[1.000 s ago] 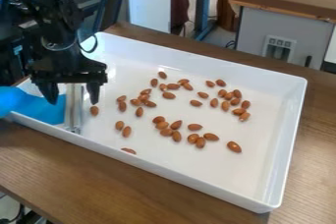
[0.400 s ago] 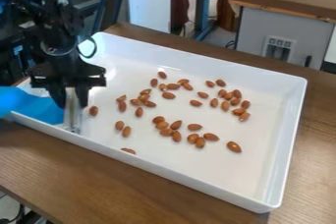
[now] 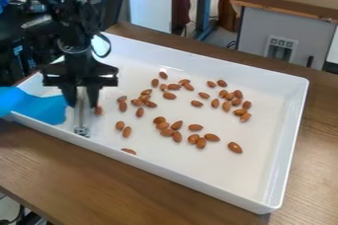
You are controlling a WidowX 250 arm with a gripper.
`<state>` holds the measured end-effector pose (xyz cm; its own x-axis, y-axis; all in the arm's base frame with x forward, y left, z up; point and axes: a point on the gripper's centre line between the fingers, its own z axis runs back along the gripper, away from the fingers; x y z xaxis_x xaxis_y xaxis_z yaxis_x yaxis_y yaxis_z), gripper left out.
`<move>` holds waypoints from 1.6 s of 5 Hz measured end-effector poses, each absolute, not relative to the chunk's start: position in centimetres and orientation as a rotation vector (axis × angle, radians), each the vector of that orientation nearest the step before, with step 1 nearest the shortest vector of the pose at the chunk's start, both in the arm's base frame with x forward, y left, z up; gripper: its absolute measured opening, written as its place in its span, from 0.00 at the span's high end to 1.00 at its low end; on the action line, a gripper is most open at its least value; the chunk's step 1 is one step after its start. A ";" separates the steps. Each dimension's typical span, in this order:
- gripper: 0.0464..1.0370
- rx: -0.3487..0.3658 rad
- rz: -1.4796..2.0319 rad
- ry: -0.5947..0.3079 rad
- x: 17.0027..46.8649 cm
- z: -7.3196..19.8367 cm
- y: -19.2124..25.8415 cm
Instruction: Sweep into pile
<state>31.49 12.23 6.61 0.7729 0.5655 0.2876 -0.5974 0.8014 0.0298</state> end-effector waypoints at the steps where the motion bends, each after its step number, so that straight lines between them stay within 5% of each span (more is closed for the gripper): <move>1: 0.67 0.124 0.621 -0.272 32.6 6.6 10.6; 3: 0.67 0.145 0.608 -0.290 34.1 6.3 7.7; 8: 0.67 0.054 0.524 -0.333 37.4 6.8 -7.8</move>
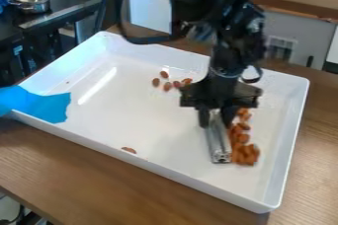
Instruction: Sweep into pile
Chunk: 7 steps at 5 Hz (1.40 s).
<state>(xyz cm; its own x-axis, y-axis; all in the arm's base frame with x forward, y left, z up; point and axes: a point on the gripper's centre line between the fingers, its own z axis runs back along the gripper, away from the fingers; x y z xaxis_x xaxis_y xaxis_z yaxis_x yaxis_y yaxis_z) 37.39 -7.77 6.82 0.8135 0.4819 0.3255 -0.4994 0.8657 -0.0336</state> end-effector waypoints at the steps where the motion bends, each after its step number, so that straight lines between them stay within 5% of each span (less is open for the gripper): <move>1: 0.67 0.059 0.543 -0.350 38.8 6.7 -9.7; 4: 0.67 0.020 0.604 -0.309 41.0 8.0 -11.7; 5: 0.67 -0.037 0.604 -0.345 39.9 12.9 -8.8; 7: 0.67 -0.017 0.476 -0.316 36.3 16.0 -0.1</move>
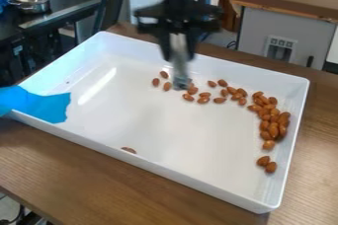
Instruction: Sweep into pile
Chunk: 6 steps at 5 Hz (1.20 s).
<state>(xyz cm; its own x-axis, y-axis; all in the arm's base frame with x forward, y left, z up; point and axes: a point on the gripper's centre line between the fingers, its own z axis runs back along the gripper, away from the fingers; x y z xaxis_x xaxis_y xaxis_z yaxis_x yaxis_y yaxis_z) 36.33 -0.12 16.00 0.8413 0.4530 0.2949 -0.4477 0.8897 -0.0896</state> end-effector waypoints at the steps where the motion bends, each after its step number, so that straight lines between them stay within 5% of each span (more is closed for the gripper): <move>1: 0.67 0.006 0.369 -0.288 35.3 15.4 4.4; 6: 0.67 0.208 0.237 -0.327 39.8 10.3 9.7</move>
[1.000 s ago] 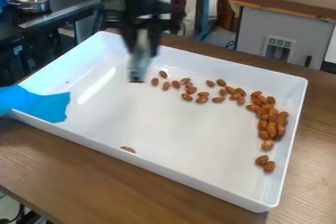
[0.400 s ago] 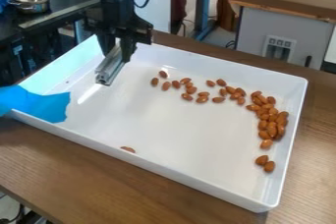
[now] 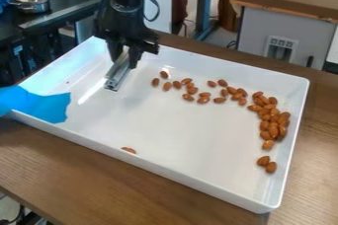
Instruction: Sweep into pile
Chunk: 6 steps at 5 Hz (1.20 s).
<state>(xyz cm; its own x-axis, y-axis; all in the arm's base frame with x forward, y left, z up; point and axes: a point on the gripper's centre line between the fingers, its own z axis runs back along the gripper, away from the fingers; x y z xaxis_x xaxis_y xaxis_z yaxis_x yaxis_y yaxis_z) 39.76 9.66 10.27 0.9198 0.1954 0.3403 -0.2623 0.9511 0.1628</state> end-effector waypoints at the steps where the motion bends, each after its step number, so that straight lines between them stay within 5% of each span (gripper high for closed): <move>1: 0.67 0.231 0.222 -0.322 40.4 9.1 9.4; 3: 0.67 0.272 0.198 -0.295 41.5 7.3 7.7; 6: 0.67 0.239 0.184 -0.271 42.2 6.8 3.1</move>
